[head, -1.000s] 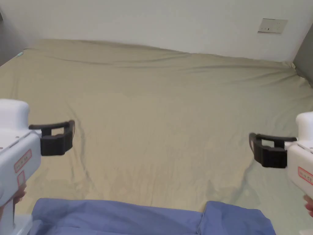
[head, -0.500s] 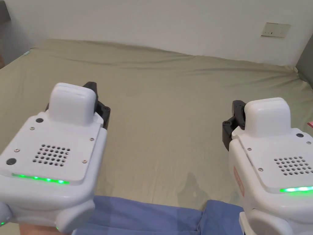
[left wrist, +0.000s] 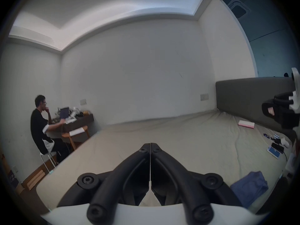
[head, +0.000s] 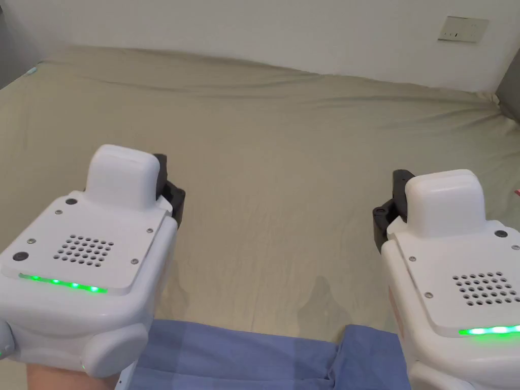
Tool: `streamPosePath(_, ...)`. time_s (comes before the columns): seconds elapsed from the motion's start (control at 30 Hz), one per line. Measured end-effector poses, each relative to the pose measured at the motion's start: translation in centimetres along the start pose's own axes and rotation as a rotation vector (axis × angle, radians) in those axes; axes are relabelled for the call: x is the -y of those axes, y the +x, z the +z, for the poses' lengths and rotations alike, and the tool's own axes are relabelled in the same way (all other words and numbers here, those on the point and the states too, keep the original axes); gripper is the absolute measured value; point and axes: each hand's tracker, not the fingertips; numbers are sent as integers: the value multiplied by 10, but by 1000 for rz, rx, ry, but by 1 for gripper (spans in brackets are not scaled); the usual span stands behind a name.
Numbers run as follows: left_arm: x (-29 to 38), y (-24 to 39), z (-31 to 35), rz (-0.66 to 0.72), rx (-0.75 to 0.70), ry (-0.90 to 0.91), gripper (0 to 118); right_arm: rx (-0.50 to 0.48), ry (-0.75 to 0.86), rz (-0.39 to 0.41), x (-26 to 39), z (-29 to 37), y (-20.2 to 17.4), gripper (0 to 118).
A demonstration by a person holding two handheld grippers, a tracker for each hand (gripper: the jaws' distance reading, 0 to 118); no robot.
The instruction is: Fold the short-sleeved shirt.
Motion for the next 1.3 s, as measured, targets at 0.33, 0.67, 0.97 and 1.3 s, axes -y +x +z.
streamPosePath(0.33, 178, -113, -65, 371, 265, -671, 114, -33, -180, -2, 50, -24, 10, 2)
streamPosePath(0.67, 269, -238, -67, 947, 436, -874, 114, -90, -287, -97, 64, -28, 19, 2)
streamPosePath(0.97, 308, -221, -79, 1339, 719, -803, 112, -112, -282, -92, 50, -20, 8, 2)
streamPosePath(1.3, 280, -195, -84, 884, 492, -916, 9, -133, -246, -67, 37, -13, 1, 2)
